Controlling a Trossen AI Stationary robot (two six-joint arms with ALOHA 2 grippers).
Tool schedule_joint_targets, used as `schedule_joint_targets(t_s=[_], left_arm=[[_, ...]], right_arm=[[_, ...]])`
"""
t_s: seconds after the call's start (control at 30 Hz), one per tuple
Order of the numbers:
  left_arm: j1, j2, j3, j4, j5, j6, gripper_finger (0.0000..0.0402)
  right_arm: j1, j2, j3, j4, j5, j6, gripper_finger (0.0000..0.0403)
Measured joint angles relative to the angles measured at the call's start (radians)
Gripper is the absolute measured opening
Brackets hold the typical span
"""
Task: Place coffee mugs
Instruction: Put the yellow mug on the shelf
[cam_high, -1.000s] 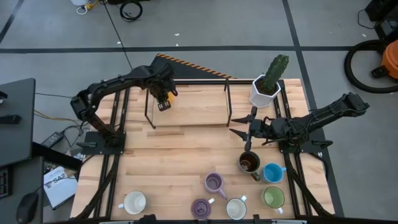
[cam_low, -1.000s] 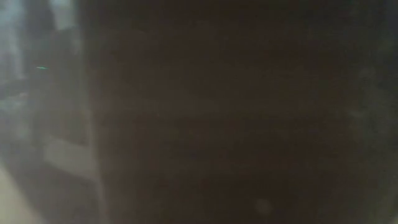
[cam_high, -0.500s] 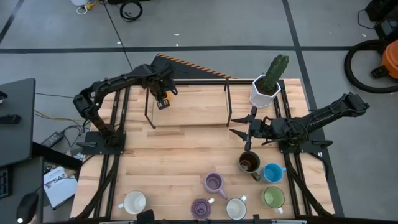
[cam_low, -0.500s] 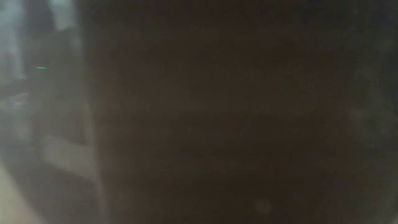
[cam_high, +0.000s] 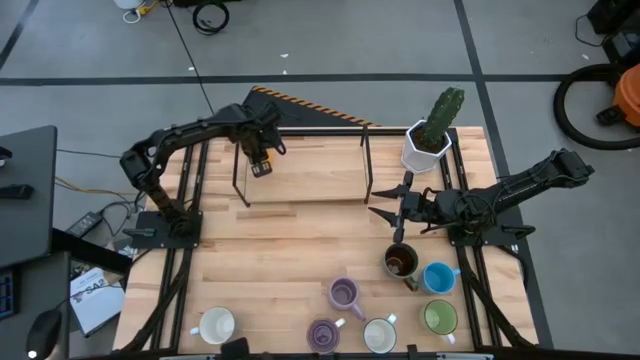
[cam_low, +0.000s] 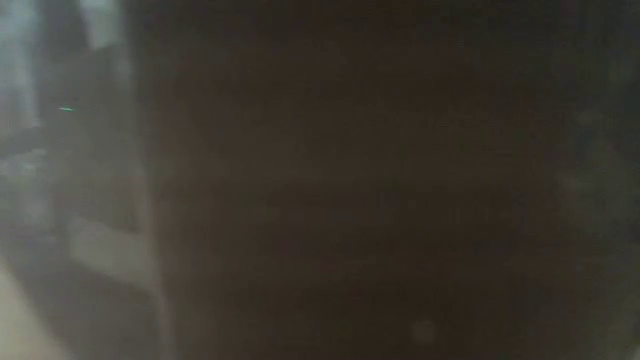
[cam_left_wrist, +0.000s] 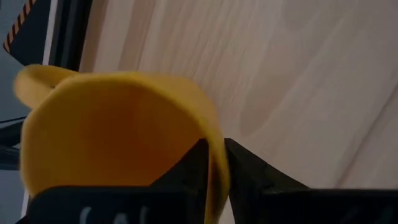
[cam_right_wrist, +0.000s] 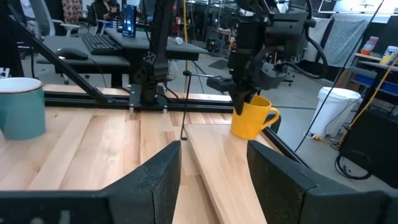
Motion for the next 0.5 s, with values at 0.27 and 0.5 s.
schedule_joint_targets(t_s=[0.27, 0.5], left_arm=[[-0.014, 0.018, 0.0, 0.008, 0.001, 0.0, 0.0068], [-0.027, 0.018, 0.0, 0.004, -0.01, -0.005, 0.0117]], right_arm=[[0.0, 0.0, 0.0, 0.0, -0.015, 0.0, 0.019], [0.0, 0.0, 0.0, 0.0, -0.016, 0.0, 0.019]])
